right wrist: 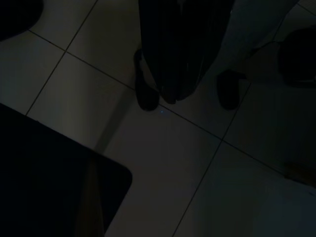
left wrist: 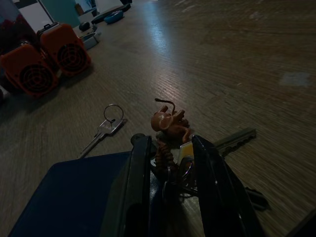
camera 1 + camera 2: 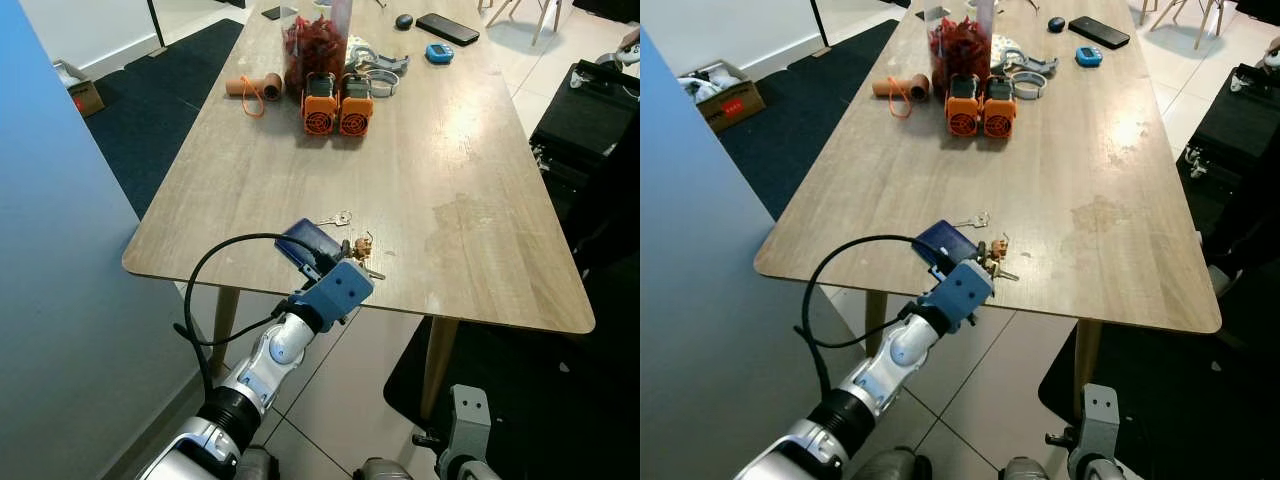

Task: Hang keys on a hook

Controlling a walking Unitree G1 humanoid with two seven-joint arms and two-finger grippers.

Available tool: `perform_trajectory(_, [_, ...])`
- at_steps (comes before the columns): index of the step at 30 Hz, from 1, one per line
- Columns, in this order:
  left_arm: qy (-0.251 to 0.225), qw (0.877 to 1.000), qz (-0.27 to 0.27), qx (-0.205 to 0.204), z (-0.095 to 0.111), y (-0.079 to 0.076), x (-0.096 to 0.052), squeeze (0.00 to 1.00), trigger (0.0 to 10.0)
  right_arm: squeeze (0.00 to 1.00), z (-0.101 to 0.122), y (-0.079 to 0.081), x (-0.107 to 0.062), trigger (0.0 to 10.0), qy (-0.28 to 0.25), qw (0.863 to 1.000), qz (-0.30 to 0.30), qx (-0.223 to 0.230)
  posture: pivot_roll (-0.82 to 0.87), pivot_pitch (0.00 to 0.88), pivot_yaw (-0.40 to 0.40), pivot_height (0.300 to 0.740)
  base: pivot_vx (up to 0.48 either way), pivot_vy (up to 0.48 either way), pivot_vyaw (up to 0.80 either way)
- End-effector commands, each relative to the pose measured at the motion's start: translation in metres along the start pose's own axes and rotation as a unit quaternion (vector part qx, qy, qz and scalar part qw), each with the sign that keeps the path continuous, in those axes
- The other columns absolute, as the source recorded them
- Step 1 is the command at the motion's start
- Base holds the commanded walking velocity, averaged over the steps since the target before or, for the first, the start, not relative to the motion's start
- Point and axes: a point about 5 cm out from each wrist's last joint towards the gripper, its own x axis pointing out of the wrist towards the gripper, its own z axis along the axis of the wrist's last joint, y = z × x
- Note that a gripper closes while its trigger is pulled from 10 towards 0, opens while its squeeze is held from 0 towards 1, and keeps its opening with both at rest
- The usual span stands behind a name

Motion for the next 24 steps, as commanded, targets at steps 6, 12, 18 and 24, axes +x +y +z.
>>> perform_trajectory(6, [0.009, 1.000, -0.015, 0.009, -0.0083, -0.0017, -0.0055, 0.00, 10.0, 0.00, -0.0010, -0.0018, -0.0008, 10.0, 0.002, 1.000, -0.001, -0.007, 0.04, 0.150, -0.002, 0.740, 0.000, 0.000, 0.00])
perform_trajectory(12, [0.020, 0.999, -0.022, 0.020, -0.0114, -0.0014, -0.0046, 0.00, 10.0, 0.00, -0.0006, -0.0017, -0.0006, 10.0, 0.002, 1.000, -0.001, -0.006, 0.04, 0.147, -0.001, 0.740, 0.000, 0.000, 0.00])
perform_trajectory(18, [0.028, 0.999, -0.032, 0.027, -0.0141, -0.0017, -0.0050, 0.00, 7.5, 0.00, -0.0007, -0.0017, -0.0006, 10.0, 0.003, 1.000, -0.001, -0.006, 0.04, 0.145, -0.001, 0.740, 0.000, 0.000, 0.00])
perform_trajectory(24, [0.036, 0.998, -0.039, 0.041, -0.0173, -0.0013, -0.0048, 0.00, 2.8, 0.00, -0.0003, -0.0017, -0.0004, 10.0, 0.003, 1.000, -0.001, -0.006, 0.04, 0.139, -0.003, 0.740, 0.000, 0.000, 0.00])
